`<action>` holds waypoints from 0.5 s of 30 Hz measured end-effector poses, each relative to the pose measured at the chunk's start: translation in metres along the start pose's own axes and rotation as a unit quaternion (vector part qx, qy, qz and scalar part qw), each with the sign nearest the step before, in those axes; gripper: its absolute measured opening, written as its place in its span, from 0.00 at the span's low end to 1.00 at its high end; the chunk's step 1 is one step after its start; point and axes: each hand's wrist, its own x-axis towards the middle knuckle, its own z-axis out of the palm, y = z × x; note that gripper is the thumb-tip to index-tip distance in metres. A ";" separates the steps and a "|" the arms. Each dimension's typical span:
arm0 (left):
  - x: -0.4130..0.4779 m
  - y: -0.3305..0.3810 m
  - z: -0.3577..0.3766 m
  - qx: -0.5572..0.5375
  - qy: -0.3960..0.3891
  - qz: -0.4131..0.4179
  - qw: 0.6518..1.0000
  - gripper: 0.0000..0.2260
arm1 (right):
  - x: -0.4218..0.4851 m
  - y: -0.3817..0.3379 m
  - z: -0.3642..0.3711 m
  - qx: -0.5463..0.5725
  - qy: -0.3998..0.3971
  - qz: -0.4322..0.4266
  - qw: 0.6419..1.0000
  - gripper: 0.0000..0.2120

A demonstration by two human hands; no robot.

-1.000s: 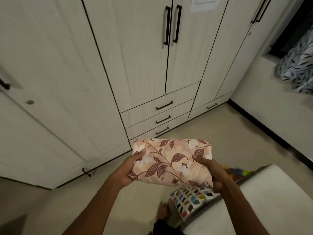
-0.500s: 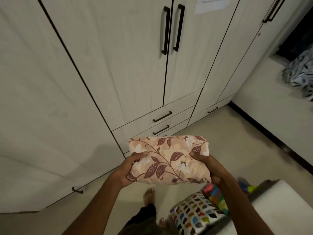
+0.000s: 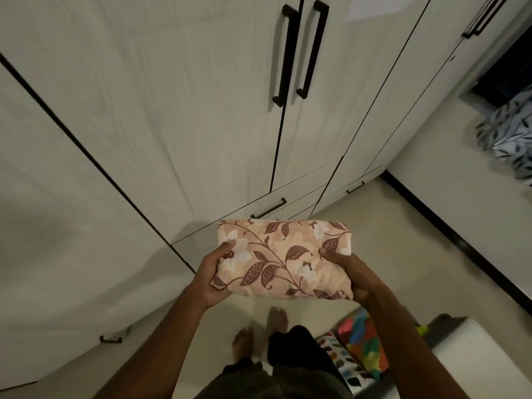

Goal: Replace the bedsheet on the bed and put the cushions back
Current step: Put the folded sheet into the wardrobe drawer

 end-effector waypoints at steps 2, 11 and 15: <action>0.010 0.000 0.002 -0.030 -0.001 -0.005 1.000 0.22 | 0.015 -0.010 -0.004 -0.010 -0.004 0.004 1.000 0.23; 0.055 -0.005 0.017 0.003 0.076 -0.001 0.997 0.26 | 0.082 -0.050 -0.032 -0.057 -0.031 0.056 0.996 0.25; 0.081 -0.019 0.026 -0.012 0.112 -0.007 0.994 0.20 | 0.127 -0.071 -0.047 -0.105 -0.030 0.099 0.989 0.23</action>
